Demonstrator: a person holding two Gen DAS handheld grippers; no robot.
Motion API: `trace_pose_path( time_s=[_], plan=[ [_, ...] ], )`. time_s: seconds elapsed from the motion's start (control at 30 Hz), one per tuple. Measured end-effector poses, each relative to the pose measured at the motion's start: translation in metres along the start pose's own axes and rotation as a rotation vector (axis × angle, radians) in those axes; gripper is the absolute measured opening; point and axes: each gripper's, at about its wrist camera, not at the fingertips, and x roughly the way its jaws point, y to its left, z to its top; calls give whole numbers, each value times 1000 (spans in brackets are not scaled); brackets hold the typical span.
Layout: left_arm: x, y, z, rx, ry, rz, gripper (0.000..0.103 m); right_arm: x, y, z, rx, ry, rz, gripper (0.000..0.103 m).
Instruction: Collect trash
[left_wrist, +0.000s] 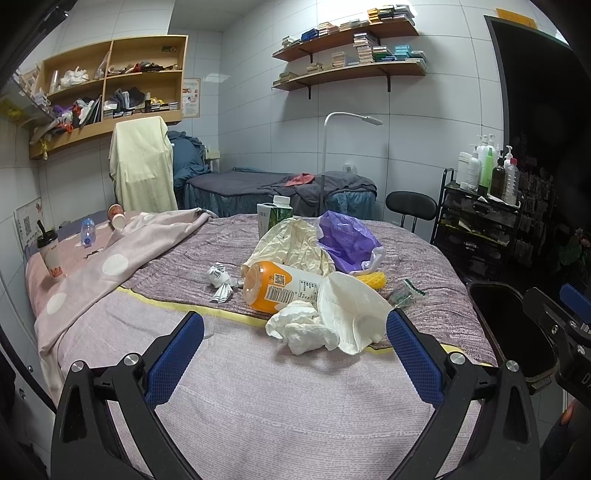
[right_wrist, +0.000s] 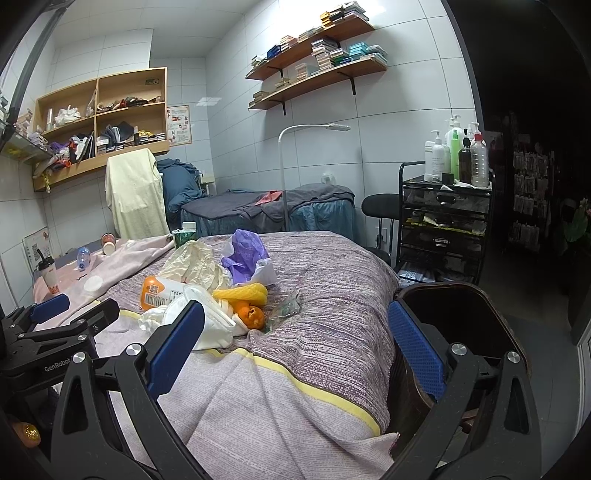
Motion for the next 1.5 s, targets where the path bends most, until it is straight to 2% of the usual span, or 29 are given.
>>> trace_pose_path(
  time_s=[0.67,1.03,1.23,1.37,1.5],
  plan=[
    [2,2,-2,-8,39,4,97,1,0,-3,7,24,11,98],
    [10,4,-3,-8,73,6,97,13,4,-2,-11,67,26,98],
    [35,28,-10,-40,182,10,97,51,25,1,-87,207,150,98],
    [44,51,-10,-65,211,23,97,82,46,3,-126,295,257,98],
    [54,64,-11,-87,246,13,97,109,69,0,-207,352,278,98]
  ],
)
